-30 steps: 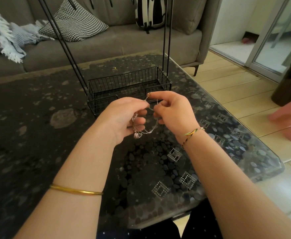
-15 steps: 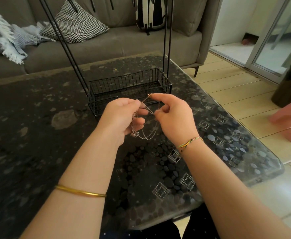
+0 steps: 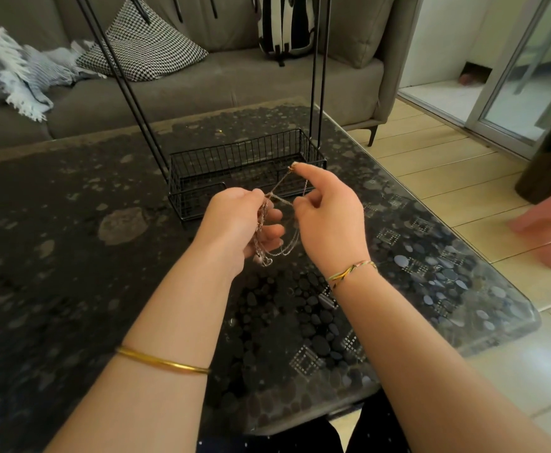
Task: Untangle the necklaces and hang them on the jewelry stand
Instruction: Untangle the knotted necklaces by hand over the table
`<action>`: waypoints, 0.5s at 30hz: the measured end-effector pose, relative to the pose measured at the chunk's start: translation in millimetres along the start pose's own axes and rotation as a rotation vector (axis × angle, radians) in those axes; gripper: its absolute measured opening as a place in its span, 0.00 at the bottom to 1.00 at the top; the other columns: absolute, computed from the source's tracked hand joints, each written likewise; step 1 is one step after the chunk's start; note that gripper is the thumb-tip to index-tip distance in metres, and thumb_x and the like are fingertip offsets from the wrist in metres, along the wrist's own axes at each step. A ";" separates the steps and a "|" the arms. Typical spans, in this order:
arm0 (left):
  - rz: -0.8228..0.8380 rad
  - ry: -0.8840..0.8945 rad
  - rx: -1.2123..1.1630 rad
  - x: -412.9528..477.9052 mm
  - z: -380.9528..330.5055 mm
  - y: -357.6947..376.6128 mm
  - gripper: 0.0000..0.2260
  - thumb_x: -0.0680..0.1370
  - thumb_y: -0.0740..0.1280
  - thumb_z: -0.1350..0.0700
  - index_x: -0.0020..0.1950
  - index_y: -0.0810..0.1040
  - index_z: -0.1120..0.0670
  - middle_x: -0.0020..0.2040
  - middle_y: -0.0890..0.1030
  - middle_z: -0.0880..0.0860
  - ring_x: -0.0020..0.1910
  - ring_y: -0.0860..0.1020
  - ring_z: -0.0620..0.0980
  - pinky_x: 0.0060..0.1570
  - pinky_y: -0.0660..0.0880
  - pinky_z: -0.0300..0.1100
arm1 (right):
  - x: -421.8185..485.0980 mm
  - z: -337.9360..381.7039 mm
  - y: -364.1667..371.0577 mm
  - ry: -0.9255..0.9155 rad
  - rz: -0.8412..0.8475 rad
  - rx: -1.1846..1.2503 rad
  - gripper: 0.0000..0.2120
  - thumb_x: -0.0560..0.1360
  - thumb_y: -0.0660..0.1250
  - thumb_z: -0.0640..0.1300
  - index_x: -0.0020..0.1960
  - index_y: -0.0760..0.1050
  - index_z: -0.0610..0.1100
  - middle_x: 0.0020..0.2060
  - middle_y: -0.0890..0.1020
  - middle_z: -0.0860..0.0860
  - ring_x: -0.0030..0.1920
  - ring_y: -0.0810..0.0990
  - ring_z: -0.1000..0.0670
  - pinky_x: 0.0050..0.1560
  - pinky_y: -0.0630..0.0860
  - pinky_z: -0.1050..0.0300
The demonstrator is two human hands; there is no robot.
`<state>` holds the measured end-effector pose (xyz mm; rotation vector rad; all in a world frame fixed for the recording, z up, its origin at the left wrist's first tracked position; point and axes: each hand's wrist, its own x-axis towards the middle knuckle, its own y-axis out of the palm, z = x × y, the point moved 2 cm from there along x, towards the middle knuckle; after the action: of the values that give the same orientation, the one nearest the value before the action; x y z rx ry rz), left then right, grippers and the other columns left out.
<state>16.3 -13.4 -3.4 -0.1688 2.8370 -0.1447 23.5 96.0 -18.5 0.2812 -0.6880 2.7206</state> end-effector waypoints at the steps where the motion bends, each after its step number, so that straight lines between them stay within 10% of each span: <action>1: 0.000 -0.010 -0.021 0.1 0.1 -0.3 0.10 0.82 0.57 0.56 0.45 0.74 0.56 0.41 0.80 0.55 0.21 0.75 0.43 0.29 0.81 0.41 | -0.1 0.4 0.1 0.010 -0.010 0.017 0.23 0.76 0.59 0.37 0.66 0.70 0.56 0.42 0.76 0.50 0.44 0.75 0.51 0.50 0.75 0.51; 8: -0.033 -0.075 -0.084 0.5 1.8 0.5 0.09 0.82 0.59 0.57 0.43 0.74 0.56 0.44 0.76 0.55 0.43 0.78 0.50 0.32 0.79 0.42 | -1.0 -1.3 2.7 0.165 -0.060 0.287 0.27 0.74 0.58 0.33 0.70 0.66 0.53 0.31 0.75 0.51 0.41 0.80 0.43 0.50 0.78 0.44; 15: -0.077 -0.072 -0.137 2.3 0.5 -0.6 0.07 0.80 0.62 0.58 0.45 0.78 0.57 0.46 0.76 0.53 0.50 0.77 0.51 0.37 0.78 0.42 | -0.3 -3.0 -3.1 0.453 -0.043 0.638 0.27 0.76 0.59 0.34 0.72 0.63 0.53 0.34 0.72 0.51 0.31 0.70 0.54 0.32 0.74 0.61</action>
<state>14.4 -14.3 -4.5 -0.3069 2.7695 0.0386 24.6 100.0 -19.9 -0.1817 0.3114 2.7346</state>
